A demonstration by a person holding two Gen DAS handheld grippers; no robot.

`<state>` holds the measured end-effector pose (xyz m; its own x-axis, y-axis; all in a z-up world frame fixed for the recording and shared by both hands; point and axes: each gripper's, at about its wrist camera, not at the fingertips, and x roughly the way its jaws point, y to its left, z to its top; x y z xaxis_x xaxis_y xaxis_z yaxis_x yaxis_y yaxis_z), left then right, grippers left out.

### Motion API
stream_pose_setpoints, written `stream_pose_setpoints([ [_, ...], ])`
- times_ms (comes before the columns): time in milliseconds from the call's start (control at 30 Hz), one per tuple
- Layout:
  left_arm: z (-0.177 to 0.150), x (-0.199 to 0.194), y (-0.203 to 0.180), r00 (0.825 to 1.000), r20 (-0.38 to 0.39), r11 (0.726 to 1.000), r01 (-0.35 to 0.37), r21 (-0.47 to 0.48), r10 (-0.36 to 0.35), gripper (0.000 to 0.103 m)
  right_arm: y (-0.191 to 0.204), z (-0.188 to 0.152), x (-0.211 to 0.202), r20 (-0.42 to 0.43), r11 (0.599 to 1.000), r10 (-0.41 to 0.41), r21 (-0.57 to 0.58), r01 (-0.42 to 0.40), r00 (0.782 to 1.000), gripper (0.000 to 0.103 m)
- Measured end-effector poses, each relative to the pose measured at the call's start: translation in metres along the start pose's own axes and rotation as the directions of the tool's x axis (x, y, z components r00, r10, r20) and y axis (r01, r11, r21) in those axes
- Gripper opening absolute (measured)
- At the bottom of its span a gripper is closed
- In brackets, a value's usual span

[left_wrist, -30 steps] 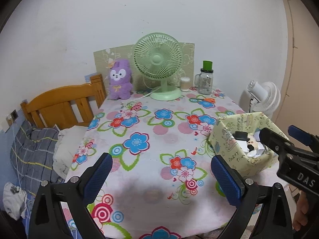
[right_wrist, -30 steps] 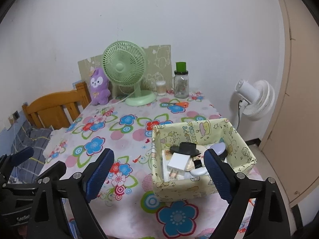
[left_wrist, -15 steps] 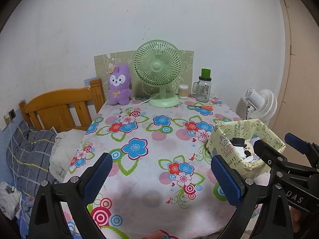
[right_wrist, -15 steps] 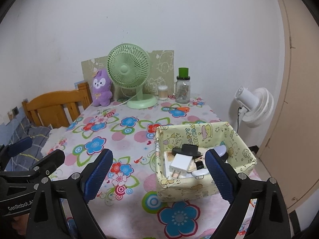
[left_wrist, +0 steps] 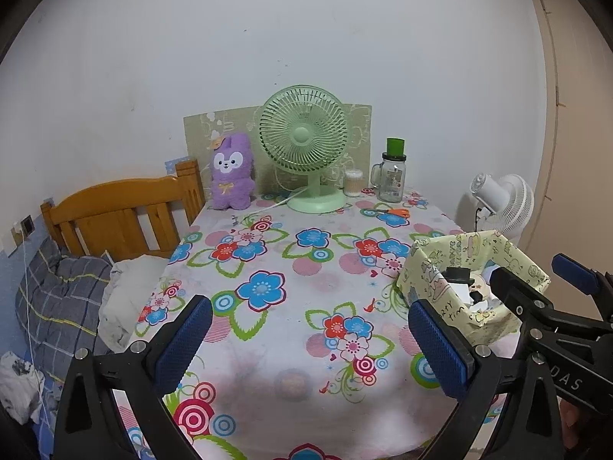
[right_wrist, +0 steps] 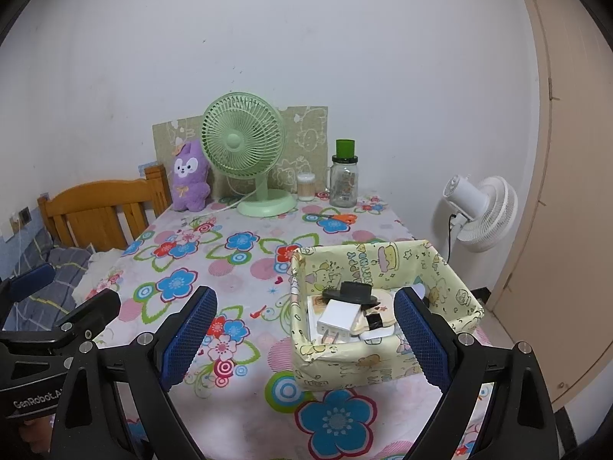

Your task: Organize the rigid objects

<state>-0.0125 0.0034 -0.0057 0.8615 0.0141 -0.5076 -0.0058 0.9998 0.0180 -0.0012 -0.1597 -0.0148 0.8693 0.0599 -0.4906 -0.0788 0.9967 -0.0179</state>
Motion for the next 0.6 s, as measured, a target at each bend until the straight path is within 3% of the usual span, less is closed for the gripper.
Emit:
stream_pose_setpoints([
  [600, -0.0007, 0.007, -0.0071, 1.0, -0.02, 1.0, 0.016, -0.006, -0.016, 0.103, -0.0106, -0.0043, 0.0045, -0.016, 1.0, -0.015, 0.018, 0.015, 1.0, 0.095],
])
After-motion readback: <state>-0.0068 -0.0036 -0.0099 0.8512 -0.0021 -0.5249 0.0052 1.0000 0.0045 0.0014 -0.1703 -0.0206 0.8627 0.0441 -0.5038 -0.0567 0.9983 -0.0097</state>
